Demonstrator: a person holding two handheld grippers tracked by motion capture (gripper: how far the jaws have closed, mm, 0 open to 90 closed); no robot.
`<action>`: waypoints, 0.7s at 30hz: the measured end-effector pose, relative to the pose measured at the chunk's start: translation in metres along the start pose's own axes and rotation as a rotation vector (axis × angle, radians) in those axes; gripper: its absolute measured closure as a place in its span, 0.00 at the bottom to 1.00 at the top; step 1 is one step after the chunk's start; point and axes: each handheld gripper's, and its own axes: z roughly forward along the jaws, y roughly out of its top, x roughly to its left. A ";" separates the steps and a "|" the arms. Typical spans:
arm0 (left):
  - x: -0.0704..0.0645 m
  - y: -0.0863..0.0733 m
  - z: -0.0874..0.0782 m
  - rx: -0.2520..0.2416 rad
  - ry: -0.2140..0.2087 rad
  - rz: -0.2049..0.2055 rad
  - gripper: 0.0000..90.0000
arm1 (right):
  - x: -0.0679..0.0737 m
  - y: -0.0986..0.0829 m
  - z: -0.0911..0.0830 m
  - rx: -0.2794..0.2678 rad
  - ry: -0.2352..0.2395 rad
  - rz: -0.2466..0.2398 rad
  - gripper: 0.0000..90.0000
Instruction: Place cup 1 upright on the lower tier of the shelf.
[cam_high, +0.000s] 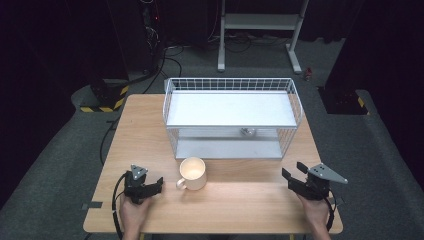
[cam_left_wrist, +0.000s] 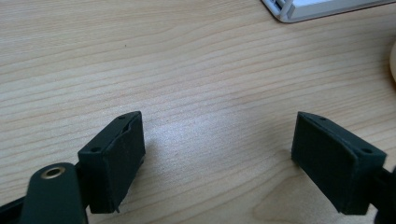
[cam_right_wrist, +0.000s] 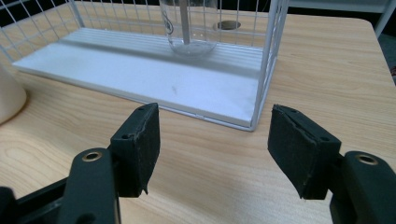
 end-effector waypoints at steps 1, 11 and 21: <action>0.000 0.000 0.000 0.000 0.000 0.000 0.19 | 0.000 -0.002 0.000 0.002 -0.002 0.000 0.38; 0.000 0.000 0.000 0.000 0.001 -0.001 0.19 | 0.003 -0.014 0.003 0.035 -0.005 -0.001 0.38; 0.000 0.000 0.000 0.000 0.002 -0.002 0.19 | 0.002 -0.028 0.017 0.096 -0.039 -0.018 0.38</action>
